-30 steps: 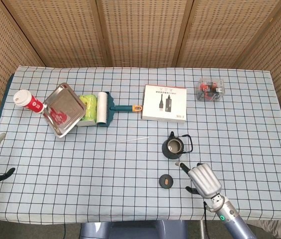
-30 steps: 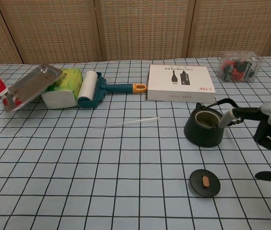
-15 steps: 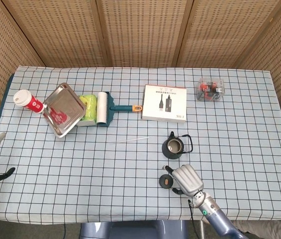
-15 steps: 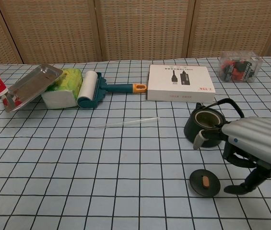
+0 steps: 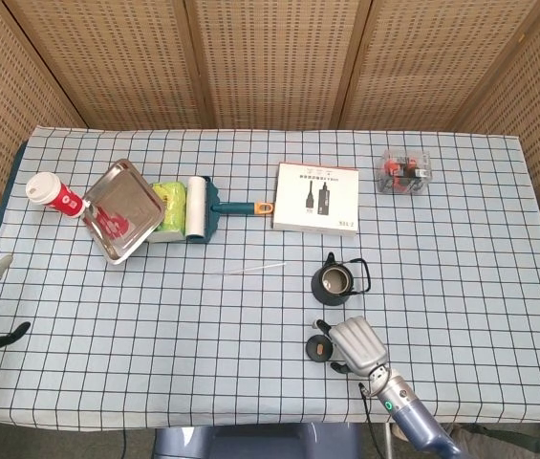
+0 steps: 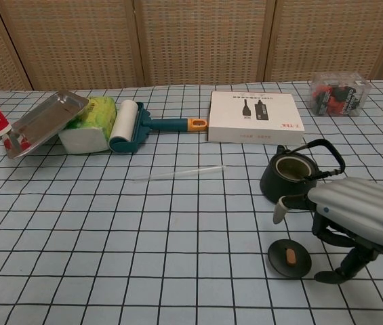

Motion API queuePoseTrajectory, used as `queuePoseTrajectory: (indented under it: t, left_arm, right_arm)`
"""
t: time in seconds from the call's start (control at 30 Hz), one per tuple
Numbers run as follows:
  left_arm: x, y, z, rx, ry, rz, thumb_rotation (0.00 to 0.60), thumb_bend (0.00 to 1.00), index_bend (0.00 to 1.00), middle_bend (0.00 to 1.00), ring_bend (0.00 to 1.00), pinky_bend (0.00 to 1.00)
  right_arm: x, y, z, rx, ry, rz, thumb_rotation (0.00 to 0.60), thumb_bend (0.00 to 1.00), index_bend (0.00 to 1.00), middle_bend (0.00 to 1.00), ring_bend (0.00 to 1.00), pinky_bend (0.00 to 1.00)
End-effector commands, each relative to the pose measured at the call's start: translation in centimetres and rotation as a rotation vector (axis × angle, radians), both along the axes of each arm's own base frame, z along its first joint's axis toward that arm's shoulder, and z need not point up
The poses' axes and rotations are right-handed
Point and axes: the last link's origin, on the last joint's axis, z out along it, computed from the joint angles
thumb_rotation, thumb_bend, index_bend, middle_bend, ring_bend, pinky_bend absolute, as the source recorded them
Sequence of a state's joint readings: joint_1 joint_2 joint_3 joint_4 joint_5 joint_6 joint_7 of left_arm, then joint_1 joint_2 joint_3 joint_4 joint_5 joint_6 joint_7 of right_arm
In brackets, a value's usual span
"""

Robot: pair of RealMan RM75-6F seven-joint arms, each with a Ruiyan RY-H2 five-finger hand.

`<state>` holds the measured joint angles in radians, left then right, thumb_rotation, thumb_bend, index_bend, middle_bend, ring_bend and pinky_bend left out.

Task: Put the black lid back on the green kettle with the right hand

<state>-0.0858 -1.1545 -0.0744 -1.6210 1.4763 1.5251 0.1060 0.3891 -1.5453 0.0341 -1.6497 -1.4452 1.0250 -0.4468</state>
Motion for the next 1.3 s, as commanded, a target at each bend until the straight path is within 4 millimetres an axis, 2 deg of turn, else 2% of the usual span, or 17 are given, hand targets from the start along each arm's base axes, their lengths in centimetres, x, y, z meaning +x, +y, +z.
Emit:
queuePoseTrajectory:
  t: [0.03,0.43,0.87,1.1,1.3]
  left_arm:
    - [0.0,0.0,0.0,-0.001,0.0,0.0,0.6,0.0,0.0,0.0,0.0,0.0]
    - [0.0,0.0,0.0,0.0,-0.002,0.001,0.6,0.0,0.0,0.0,0.0,0.0]
    - [0.0,0.1,-0.1,-0.004,-0.002,0.002,0.6,0.0,0.0,0.0,0.0,0.0]
    - [0.0,0.0,-0.2,-0.007,0.001,0.001,0.6,0.0,0.0,0.0,0.0,0.0]
    - [0.0,0.0,-0.2,-0.007,0.0,0.001,0.6,0.0,0.0,0.0,0.0,0.0]
  right_arm:
    - [0.0,0.1,-0.2,0.005,0.002,-0.001,0.6,0.32,0.32,0.99,0.98,0.71]
    - [-0.4,-0.2,-1.5,0.027,0.027,-0.017,0.6,0.32,0.32,0.99,0.98,0.71]
    - [-0.4,-0.4,-1.9,0.029,0.024,-0.029,0.6,0.32,0.36,0.99,0.98,0.71]
    - [-0.4,-0.4,-2.1,0.026,0.021,-0.029,0.6,0.39,0.46,0.99,0.98,0.71]
    - [-0.4,-0.4,-2.4,0.018,0.012,-0.033,0.6,0.41,0.54,0.99,0.98,0.71]
